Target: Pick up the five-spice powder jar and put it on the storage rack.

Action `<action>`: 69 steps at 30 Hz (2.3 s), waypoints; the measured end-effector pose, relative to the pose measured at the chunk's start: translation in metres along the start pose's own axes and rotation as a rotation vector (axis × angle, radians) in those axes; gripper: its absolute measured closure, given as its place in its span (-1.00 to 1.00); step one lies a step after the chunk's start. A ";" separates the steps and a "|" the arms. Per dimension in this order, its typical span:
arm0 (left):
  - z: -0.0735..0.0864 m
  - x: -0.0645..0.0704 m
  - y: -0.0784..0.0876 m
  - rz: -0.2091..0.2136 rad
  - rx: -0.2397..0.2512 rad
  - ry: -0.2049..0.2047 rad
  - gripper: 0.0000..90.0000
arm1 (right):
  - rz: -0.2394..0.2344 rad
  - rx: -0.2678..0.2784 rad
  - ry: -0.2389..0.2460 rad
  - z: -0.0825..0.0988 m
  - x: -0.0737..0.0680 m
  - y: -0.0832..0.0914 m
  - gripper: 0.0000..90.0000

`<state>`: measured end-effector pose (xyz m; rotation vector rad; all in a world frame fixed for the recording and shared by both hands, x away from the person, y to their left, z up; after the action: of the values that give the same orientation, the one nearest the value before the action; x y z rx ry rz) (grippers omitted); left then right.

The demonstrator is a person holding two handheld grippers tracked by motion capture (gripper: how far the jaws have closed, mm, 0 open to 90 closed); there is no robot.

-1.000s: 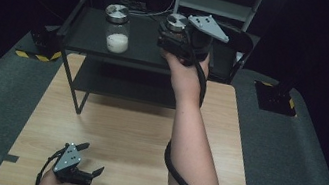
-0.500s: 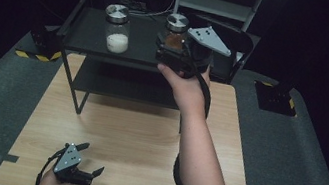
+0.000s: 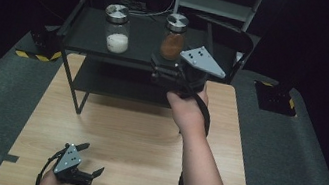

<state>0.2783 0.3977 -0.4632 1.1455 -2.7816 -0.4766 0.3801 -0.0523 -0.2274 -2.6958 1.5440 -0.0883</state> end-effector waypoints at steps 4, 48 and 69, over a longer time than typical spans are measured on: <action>0.000 0.000 0.000 0.002 0.001 0.003 -0.97 | -0.014 0.001 0.024 0.009 -0.006 0.009 -1.00; 0.000 0.003 0.000 -0.008 0.002 -0.017 -0.97 | -0.036 -0.187 -0.030 0.139 -0.012 0.099 -1.00; 0.000 0.005 0.000 -0.011 0.000 -0.030 -0.97 | -0.021 -0.347 -0.025 0.206 -0.014 0.134 -1.00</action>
<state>0.2749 0.3944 -0.4633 1.1643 -2.8022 -0.4989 0.2715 -0.1082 -0.4411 -2.9539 1.6600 0.2342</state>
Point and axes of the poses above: each handheld gripper's, and its own axes: y roughly backward along the jaws, z roughly out of its underside, x roughly to its right, the point moved 2 cm from there along -y, roughly forward along the jaws, and after that the axes turned 8 degrees about x, right-handed, at the moved point
